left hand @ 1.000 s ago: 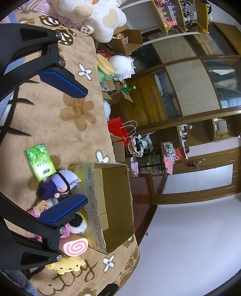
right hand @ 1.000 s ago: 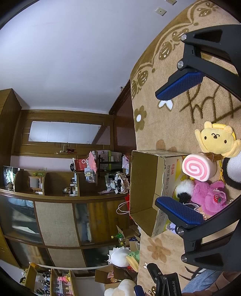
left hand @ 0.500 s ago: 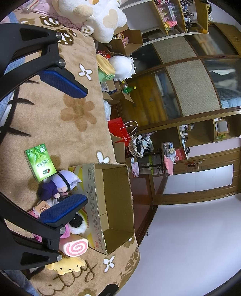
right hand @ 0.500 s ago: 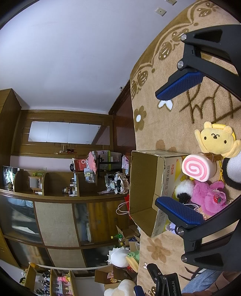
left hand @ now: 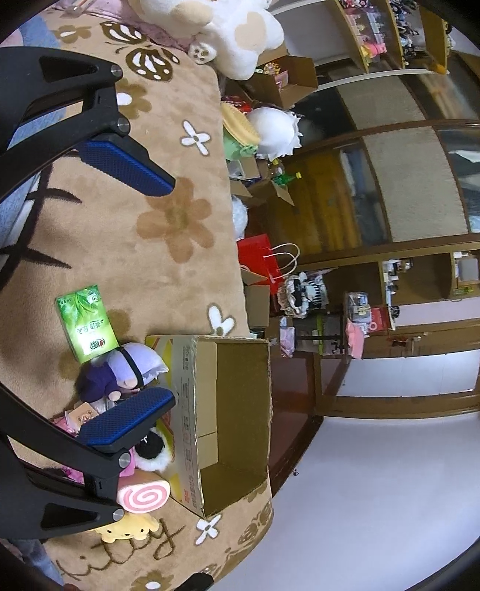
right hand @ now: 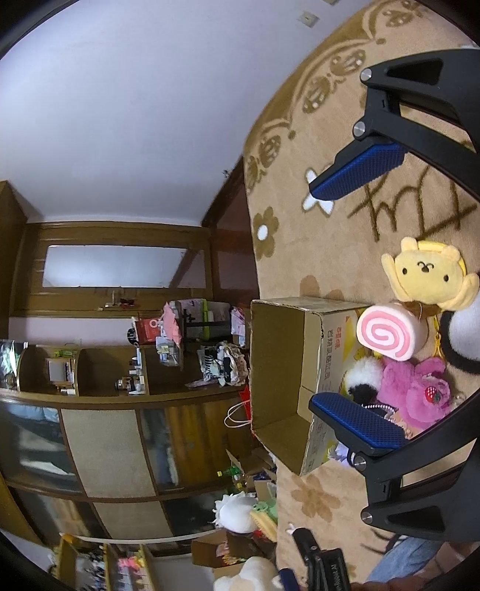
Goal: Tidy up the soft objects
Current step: 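Lower the right tool onto the yellow plush dog while the left tool closes on the green tissue pack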
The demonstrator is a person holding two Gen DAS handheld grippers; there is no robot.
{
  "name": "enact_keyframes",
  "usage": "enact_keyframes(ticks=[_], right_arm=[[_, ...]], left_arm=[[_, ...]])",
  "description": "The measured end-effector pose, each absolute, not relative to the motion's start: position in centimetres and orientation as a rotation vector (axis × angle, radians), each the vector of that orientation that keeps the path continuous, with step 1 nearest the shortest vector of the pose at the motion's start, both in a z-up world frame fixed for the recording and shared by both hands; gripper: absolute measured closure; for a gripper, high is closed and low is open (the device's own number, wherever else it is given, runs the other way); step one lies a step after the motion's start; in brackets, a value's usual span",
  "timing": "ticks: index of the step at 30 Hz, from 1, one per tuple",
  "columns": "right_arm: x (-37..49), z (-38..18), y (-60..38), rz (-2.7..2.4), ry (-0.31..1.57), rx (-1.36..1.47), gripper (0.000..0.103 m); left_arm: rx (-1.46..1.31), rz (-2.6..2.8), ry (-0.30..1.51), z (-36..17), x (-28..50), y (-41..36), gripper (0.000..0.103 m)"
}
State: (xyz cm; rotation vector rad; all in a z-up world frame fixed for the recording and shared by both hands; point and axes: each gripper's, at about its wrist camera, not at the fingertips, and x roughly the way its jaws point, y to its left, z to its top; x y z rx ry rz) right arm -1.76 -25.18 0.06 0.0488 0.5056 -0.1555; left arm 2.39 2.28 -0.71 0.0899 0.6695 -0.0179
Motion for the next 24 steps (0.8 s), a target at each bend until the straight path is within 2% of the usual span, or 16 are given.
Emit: enact_keyframes(ticks=[20,24], right_arm=[[1.4,-3.6,-29.3,-0.218,0.76,0.226,0.0],[2.0,-5.2,-30.0,-0.213,0.827,0.279,0.005]], left_arm=[[0.02,0.018,0.93,-5.0,8.3,2.6,0.001],[0.006,0.022,0.972,-6.0,8.8,2.8,0.001]])
